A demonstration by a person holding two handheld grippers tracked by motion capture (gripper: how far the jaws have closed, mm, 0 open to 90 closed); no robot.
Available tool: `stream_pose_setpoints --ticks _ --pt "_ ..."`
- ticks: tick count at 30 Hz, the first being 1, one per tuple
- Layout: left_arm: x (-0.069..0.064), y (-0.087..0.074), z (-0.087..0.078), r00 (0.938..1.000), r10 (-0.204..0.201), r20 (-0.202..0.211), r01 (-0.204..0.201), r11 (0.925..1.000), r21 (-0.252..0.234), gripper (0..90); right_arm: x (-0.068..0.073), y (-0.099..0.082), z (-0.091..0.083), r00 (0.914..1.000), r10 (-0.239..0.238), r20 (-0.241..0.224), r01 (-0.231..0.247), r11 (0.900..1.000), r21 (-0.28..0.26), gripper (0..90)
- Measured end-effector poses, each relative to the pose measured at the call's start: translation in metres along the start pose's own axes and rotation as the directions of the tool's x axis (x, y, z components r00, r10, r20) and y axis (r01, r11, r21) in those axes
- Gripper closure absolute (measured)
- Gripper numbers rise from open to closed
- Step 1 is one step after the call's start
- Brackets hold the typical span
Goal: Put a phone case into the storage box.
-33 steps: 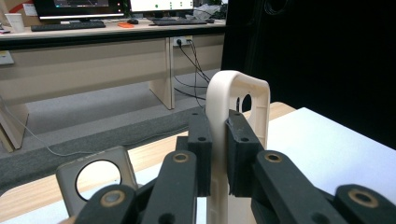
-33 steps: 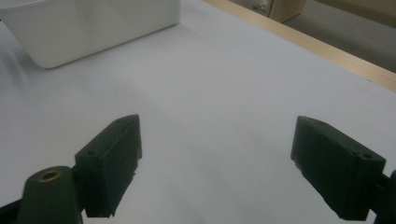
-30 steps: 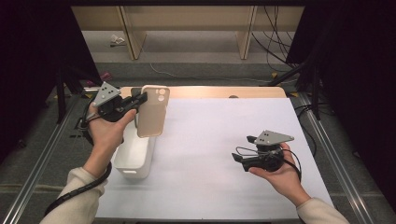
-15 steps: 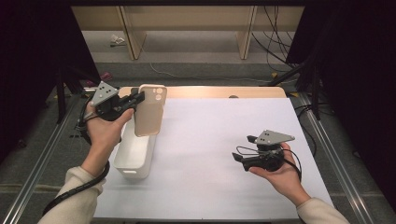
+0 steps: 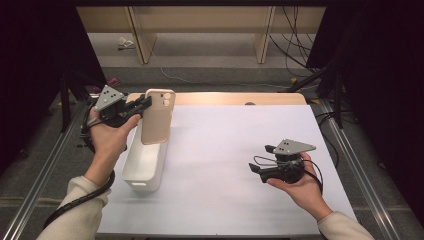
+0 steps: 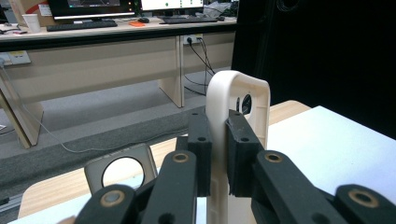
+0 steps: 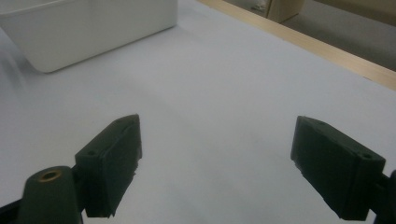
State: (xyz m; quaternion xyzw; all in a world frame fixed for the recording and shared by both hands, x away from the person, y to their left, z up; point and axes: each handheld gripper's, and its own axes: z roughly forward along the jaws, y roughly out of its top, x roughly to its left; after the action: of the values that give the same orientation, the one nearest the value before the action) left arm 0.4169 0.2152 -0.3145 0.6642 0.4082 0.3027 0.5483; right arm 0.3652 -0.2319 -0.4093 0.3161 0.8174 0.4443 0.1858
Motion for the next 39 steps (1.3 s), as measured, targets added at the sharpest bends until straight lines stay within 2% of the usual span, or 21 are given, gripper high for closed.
stream_pose_setpoints --ticks 39 --pt "0.031 -0.006 -0.001 0.9975 -0.016 -0.069 0.017 0.9996 0.021 81.8 -0.001 -0.001 0.001 0.9999 0.012 -0.004 -0.012 0.9999 0.004 17.2"
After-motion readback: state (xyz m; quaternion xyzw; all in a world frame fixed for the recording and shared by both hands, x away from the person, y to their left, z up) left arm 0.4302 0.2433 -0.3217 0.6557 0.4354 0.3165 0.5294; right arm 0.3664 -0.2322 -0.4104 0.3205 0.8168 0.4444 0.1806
